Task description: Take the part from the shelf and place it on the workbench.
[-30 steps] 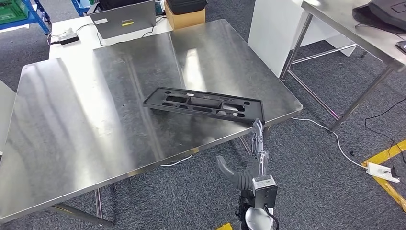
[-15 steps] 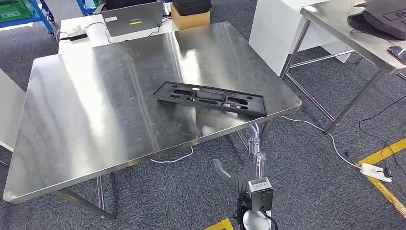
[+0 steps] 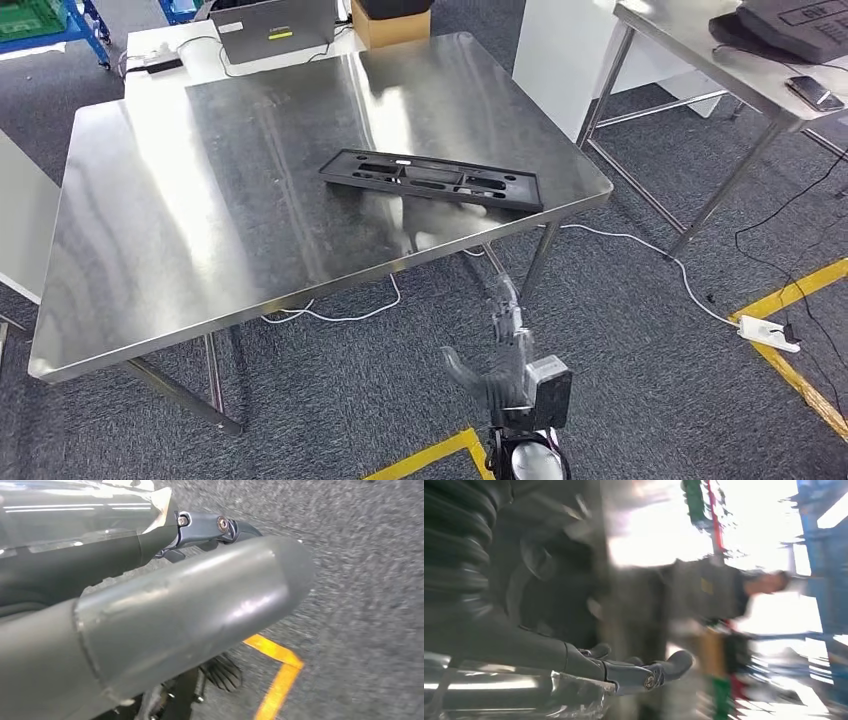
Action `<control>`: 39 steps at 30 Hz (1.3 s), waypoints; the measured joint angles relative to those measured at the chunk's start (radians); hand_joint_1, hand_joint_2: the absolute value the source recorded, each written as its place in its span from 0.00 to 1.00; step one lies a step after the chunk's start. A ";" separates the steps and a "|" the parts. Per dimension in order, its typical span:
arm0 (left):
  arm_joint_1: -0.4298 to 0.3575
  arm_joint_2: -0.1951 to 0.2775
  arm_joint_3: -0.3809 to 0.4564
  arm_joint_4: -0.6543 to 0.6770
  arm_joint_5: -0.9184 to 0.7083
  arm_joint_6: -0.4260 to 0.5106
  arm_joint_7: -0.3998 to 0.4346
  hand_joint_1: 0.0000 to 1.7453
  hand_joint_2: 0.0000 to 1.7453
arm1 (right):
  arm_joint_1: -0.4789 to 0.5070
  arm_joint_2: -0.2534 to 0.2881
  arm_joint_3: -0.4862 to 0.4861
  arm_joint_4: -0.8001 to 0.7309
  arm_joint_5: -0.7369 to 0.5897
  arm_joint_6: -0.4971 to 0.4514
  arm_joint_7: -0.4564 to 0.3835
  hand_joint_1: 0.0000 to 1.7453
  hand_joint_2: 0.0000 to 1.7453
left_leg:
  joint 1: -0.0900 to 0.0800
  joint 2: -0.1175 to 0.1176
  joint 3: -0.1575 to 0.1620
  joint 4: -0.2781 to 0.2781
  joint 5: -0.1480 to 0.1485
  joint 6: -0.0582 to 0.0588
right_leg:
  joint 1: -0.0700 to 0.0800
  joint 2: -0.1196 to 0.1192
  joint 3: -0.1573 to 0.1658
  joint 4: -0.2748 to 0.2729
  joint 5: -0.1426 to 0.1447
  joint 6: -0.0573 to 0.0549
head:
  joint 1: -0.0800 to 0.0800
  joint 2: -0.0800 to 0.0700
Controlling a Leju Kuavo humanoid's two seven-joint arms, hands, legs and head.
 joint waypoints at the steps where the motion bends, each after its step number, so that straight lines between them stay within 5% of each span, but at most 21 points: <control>1: 0.000 0.000 -0.003 0.000 -0.002 0.004 0.004 0.00 0.00 | -0.028 0.004 -0.013 0.084 -0.019 0.009 0.004 0.00 1.00 | 0.002 -0.005 -0.015 0.036 -0.041 -0.005 | -0.007 -0.001 -0.011 -0.002 0.012 -0.010 | -0.002 0.000; 4: 0.001 0.000 -0.013 0.000 -0.005 0.011 0.009 0.00 0.00 | -0.110 0.011 -0.058 0.354 -0.046 -0.032 0.010 0.00 1.00 | 0.008 -0.012 -0.065 0.213 -0.167 -0.020 | -0.007 -0.004 -0.044 0.001 0.046 -0.017 | -0.007 0.000; 6: 0.001 0.002 -0.020 0.000 -0.013 0.015 0.009 0.00 0.00 | -0.153 0.005 -0.102 0.520 -0.074 -0.079 0.096 0.00 1.00 | 0.016 -0.012 -0.053 0.255 -0.152 -0.029 | -0.010 -0.006 -0.071 0.007 0.064 -0.008 | -0.007 0.000; 8: 0.001 0.003 -0.026 0.000 -0.020 0.021 0.009 0.00 0.00 | -0.174 -0.009 -0.150 0.659 -0.079 -0.163 0.177 0.00 1.00 | 0.028 -0.012 0.029 0.158 -0.102 -0.038 | -0.015 -0.010 -0.095 0.021 0.073 0.003 | -0.007 0.000; 10: 0.001 0.002 -0.030 0.000 -0.023 0.026 0.008 0.00 0.00 | -0.183 -0.026 -0.178 0.754 -0.064 -0.232 0.206 0.00 1.00 | 0.030 -0.017 0.111 0.035 -0.093 -0.041 | -0.014 -0.013 -0.118 0.040 0.081 0.015 | -0.008 0.000; 12: 0.001 0.001 -0.033 0.000 -0.024 0.028 0.006 0.00 0.00 | -0.197 -0.037 -0.189 0.817 -0.052 -0.264 0.231 0.00 0.50 | 0.023 -0.019 0.126 -0.002 -0.104 -0.031 | -0.009 -0.011 -0.130 0.047 0.092 0.032 | -0.007 0.000; 14: 0.000 0.001 -0.037 0.000 -0.023 0.029 0.004 0.00 0.00 | -0.206 -0.049 -0.200 0.875 -0.037 -0.313 0.309 0.00 0.00 | 0.017 -0.014 0.114 -0.003 -0.091 -0.006 | -0.007 -0.009 -0.139 0.049 0.099 0.050 | -0.006 0.000; 15: -0.001 0.000 -0.038 0.000 -0.022 0.030 0.003 0.00 0.00 | -0.207 -0.056 -0.206 0.901 -0.033 -0.340 0.361 0.00 0.00 | 0.014 -0.013 0.106 -0.005 -0.080 0.010 | -0.007 -0.007 -0.149 0.064 0.084 0.051 | -0.006 0.000; 17: -0.002 0.000 -0.039 0.000 -0.017 0.030 0.000 0.00 0.00 | -0.198 -0.073 -0.222 0.945 -0.042 -0.374 0.451 0.00 0.00 | 0.010 -0.011 0.083 -0.009 -0.057 0.034 | -0.011 -0.005 -0.187 0.153 0.010 0.039 | -0.002 0.000; 19: 0.000 0.001 -0.038 0.000 -0.013 0.030 -0.002 0.00 0.00 | -0.178 -0.087 -0.242 0.979 -0.057 -0.387 0.517 0.00 0.00 | 0.004 -0.011 0.054 -0.008 -0.035 0.042 | -0.010 -0.004 -0.226 0.285 -0.067 0.032 | 0.003 0.000; 20: 0.000 0.001 -0.038 0.000 -0.012 0.030 -0.003 0.00 0.00 | -0.168 -0.094 -0.250 0.994 -0.055 -0.397 0.547 0.00 0.00 | 0.001 -0.011 0.039 -0.007 -0.023 0.043 | -0.009 -0.003 -0.230 0.330 -0.081 0.035 | 0.004 0.000; 21: 0.001 0.000 -0.038 0.000 -0.010 0.029 -0.004 0.00 0.00 | -0.157 -0.101 -0.256 1.007 -0.047 -0.414 0.579 0.00 0.00 | -0.003 -0.010 0.024 -0.007 -0.012 0.043 | -0.008 -0.003 -0.217 0.344 -0.075 0.042 | 0.005 0.000; 23: 0.001 0.000 -0.038 0.000 -0.008 0.029 -0.005 0.00 0.00 | -0.139 -0.109 -0.258 1.029 -0.013 -0.449 0.642 0.00 0.00 | -0.008 -0.010 -0.002 -0.006 0.010 0.040 | -0.005 -0.003 -0.135 0.266 -0.036 0.051 | 0.005 0.000; 25: 0.001 -0.002 -0.040 0.000 -0.015 0.027 -0.007 0.00 0.00 | -0.125 -0.113 -0.255 1.042 0.022 -0.475 0.690 0.00 0.00 | -0.011 -0.008 -0.016 -0.005 0.030 0.033 | 0.004 -0.003 -0.016 0.110 -0.034 0.041 | 0.004 0.000; 27: 0.002 -0.004 -0.045 0.000 -0.026 0.024 -0.009 0.00 0.00 | -0.112 -0.114 -0.253 1.051 0.031 -0.489 0.709 0.00 0.00 | -0.012 -0.003 -0.018 -0.007 0.048 0.023 | 0.016 -0.002 0.040 0.017 -0.048 0.027 | 0.002 0.000; 29: 0.004 -0.004 -0.050 0.000 -0.035 0.021 -0.010 0.00 0.00 | -0.097 -0.114 -0.253 1.060 0.019 -0.496 0.708 0.00 0.00 | -0.007 -0.002 -0.022 -0.008 0.058 0.010 | 0.014 -0.004 0.029 0.007 -0.035 0.014 | -0.001 0.000; 30: 0.006 -0.004 -0.053 0.000 -0.037 0.020 -0.010 0.00 0.00 | -0.091 -0.114 -0.254 1.063 0.012 -0.497 0.707 0.00 0.00 | -0.003 -0.003 -0.029 0.002 0.039 0.005 | 0.009 -0.005 0.020 0.007 -0.023 0.003 | -0.002 0.000; 33: 0.010 -0.004 -0.060 0.000 -0.038 0.019 -0.009 0.00 0.00 | -0.077 -0.114 -0.255 1.068 0.002 -0.498 0.706 0.00 0.00 | 0.005 -0.009 -0.065 0.129 -0.116 -0.010 | -0.001 -0.008 -0.020 0.005 0.017 -0.022 | -0.006 0.000; 35: 0.011 -0.003 -0.063 0.000 -0.039 0.019 -0.008 0.00 0.00 | -0.071 -0.113 -0.255 1.071 0.002 -0.498 0.705 0.00 0.00 | 0.008 -0.010 -0.078 0.246 -0.172 -0.021 | -0.001 -0.010 -0.051 0.007 0.044 -0.019 | -0.007 0.000; 37: 0.011 0.000 -0.065 0.000 -0.039 0.018 -0.009 0.00 0.00 | -0.069 -0.113 -0.256 1.074 -0.002 -0.499 0.699 0.00 0.00 | 0.017 -0.010 -0.044 0.274 -0.131 -0.031 | -0.005 -0.012 -0.086 0.014 0.068 -0.010 | -0.007 0.000; 39: 0.011 0.001 -0.067 0.000 -0.042 0.012 -0.011 0.00 0.00 | -0.067 -0.113 -0.258 1.076 -0.008 -0.500 0.683 0.00 0.00 | 0.028 -0.010 0.049 0.178 -0.089 -0.041 | -0.009 -0.013 -0.120 0.030 0.086 0.003 | -0.007 0.000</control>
